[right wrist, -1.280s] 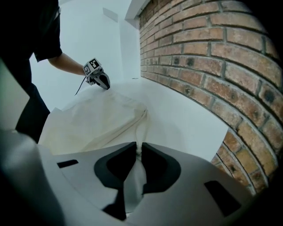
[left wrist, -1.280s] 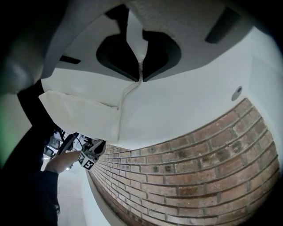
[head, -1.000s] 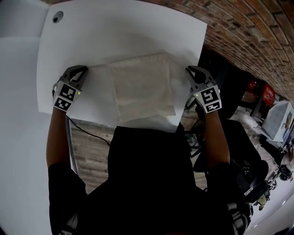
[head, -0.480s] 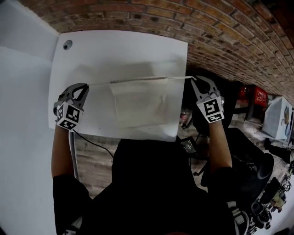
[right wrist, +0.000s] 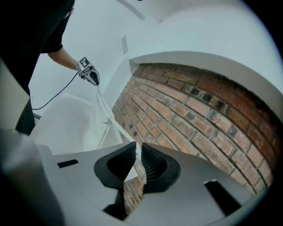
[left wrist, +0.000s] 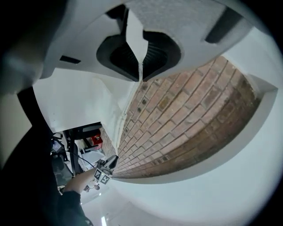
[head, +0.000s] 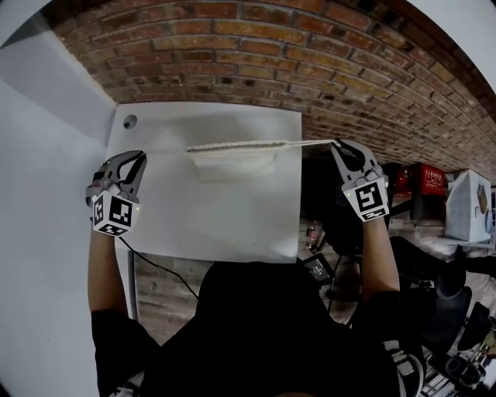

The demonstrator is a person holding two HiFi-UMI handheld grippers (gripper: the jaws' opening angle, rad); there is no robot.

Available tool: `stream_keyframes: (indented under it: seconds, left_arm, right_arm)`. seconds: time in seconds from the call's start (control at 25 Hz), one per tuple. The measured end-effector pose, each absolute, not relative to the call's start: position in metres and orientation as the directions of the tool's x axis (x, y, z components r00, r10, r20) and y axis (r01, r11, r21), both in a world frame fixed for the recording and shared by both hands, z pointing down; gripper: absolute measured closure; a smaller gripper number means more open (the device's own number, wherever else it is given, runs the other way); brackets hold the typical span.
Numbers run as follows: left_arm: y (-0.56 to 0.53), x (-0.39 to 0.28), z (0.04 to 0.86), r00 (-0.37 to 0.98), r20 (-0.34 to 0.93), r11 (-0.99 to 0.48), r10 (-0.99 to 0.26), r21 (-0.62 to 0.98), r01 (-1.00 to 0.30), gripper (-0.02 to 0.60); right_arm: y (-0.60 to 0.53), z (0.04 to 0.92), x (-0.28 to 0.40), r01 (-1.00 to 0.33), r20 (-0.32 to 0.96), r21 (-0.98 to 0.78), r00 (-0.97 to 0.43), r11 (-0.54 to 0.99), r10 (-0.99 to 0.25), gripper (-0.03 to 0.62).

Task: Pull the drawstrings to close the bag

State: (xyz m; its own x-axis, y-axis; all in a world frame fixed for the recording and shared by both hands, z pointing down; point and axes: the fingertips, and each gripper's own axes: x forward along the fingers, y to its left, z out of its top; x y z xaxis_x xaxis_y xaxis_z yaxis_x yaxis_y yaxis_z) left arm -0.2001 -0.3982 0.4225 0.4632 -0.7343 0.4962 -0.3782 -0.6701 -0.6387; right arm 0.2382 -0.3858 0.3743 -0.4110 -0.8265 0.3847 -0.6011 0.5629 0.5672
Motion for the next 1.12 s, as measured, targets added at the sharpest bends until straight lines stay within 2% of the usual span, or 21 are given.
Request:
stream_keyframes:
  seconds: [0.32,0.68,1.12]
  left_arm:
    - [-0.429,-0.190,0.308,0.461,0.307,-0.502,-0.832,-0.771,-0.391,0.545]
    - [-0.399,-0.172,0.213,0.434,0.195,-0.377,-0.880,-0.841,-0.387,0.545]
    - [-0.346,-0.173,0.124,0.393,0.068,-0.245,-0.917,-0.874,-0.419,0.545]
  right_arm:
    - [-0.403,0.254,0.252,-0.603,0.169,0.672,-0.439,0.429,-0.882,0.548]
    - [-0.378,0.153,0.274,-0.602,0.038,0.716,-0.471,0.352,-0.882,0.548]
    - [-0.337,0.075,0.278,-0.602,-0.073,0.748,-0.493,0.279,-0.867,0.548]
